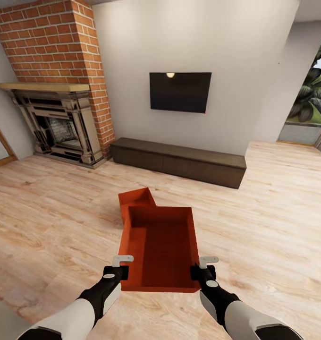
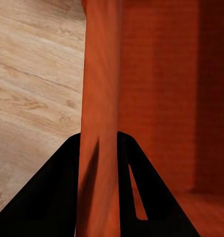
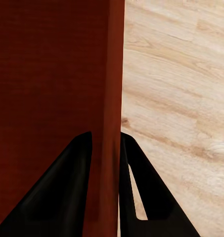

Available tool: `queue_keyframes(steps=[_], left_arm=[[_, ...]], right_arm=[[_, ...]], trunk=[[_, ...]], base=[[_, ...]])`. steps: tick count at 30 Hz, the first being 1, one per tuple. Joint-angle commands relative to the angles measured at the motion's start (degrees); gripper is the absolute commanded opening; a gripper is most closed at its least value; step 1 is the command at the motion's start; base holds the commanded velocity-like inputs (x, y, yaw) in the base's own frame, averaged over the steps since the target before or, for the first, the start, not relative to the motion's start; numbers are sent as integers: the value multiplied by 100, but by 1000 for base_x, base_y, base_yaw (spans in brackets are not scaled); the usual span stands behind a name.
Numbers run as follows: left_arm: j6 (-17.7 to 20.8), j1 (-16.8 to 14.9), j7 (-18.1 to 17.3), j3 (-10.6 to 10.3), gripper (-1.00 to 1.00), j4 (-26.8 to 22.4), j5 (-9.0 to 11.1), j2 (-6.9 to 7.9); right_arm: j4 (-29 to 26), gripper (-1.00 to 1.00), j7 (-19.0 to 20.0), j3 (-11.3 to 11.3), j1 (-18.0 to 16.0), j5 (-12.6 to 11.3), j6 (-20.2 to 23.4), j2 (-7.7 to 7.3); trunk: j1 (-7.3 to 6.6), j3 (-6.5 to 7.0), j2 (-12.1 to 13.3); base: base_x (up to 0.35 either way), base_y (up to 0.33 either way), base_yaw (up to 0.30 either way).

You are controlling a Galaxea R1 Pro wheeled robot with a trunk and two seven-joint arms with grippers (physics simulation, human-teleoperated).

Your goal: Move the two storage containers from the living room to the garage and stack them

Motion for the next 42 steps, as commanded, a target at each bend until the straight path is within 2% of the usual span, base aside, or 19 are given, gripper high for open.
queue_keyframes(steps=[1,42], left_arm=[[15,-5,251,235,-100,-145,-39,-5],[15,-5,251,235,-100,-145,-39,-5]], right_arm=[[19,-100,-46,-167,0,-17,-11,16],[19,-100,-46,-167,0,-17,-17,16]], trunk=[[1,1,-5],[1,349,-5]], base=[[0,0,0],[0,0,0]])
